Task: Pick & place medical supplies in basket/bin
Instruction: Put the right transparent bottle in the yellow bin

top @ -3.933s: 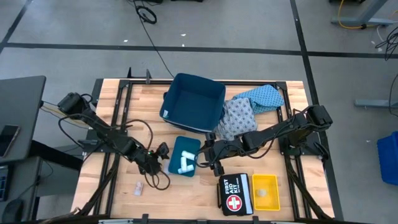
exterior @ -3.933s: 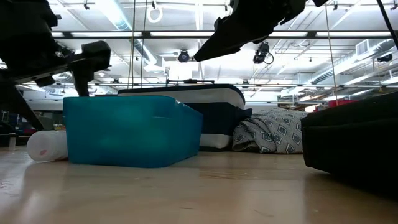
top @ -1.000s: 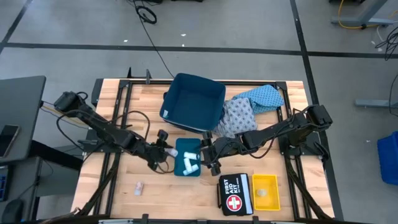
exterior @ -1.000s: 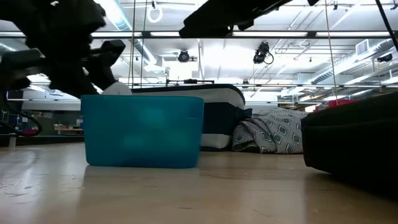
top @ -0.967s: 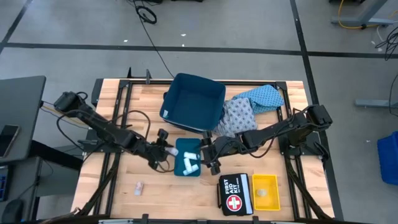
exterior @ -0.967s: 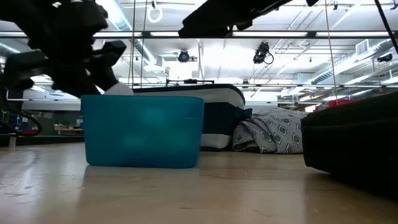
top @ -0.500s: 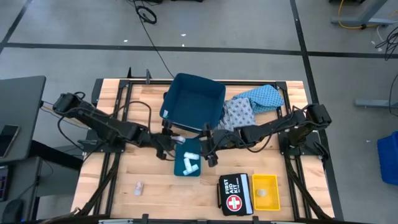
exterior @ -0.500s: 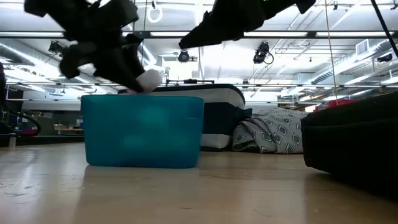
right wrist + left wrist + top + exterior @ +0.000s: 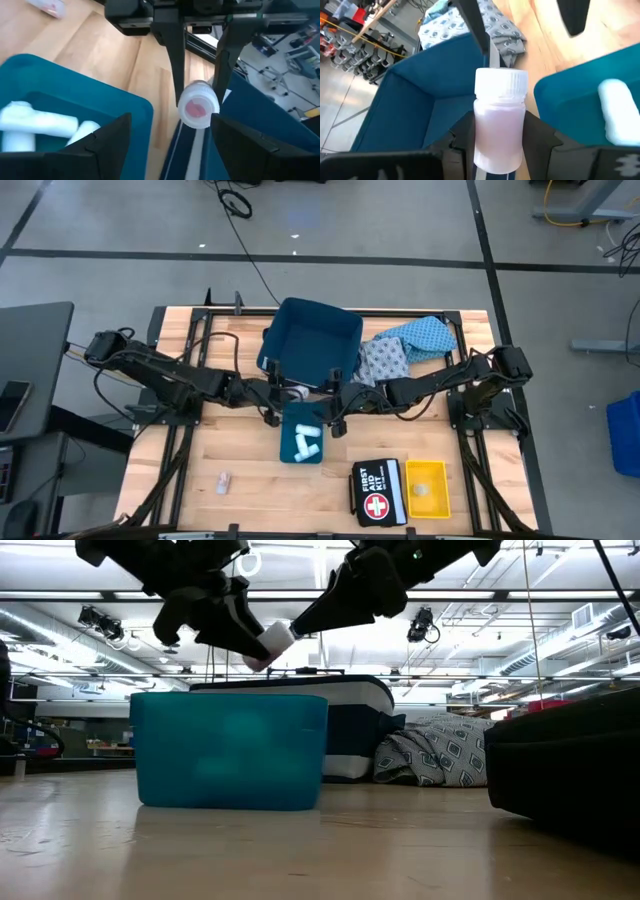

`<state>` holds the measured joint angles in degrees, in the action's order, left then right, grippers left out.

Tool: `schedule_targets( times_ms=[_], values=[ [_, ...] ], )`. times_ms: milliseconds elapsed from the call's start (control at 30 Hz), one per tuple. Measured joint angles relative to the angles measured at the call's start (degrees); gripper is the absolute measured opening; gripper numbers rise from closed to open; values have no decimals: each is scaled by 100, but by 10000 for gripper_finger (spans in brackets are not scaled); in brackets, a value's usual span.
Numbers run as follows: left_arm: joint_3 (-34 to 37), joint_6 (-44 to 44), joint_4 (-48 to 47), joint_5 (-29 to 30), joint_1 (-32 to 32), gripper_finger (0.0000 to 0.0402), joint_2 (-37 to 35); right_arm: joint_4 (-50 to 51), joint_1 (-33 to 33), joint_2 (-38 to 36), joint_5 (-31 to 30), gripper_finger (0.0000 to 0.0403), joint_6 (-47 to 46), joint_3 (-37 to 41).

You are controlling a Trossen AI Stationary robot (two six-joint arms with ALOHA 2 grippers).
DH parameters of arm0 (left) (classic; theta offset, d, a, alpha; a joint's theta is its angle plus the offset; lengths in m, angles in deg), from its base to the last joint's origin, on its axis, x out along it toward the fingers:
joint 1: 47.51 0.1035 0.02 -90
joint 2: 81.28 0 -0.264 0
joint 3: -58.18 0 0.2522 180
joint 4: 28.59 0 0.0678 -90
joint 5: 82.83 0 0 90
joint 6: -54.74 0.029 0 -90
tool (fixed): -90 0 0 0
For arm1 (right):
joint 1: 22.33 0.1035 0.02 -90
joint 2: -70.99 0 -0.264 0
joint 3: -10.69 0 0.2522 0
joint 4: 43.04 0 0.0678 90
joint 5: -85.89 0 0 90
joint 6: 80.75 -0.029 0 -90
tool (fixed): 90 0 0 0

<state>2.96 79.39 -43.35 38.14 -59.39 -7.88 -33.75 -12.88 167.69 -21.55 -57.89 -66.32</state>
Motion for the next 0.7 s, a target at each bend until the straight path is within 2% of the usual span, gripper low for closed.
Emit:
schedule_targets(
  times_ms=[700],
  values=[
    [0,1,339,-121,190,108,96,-58,-325,4,-152,282,321,-2]
  ],
)
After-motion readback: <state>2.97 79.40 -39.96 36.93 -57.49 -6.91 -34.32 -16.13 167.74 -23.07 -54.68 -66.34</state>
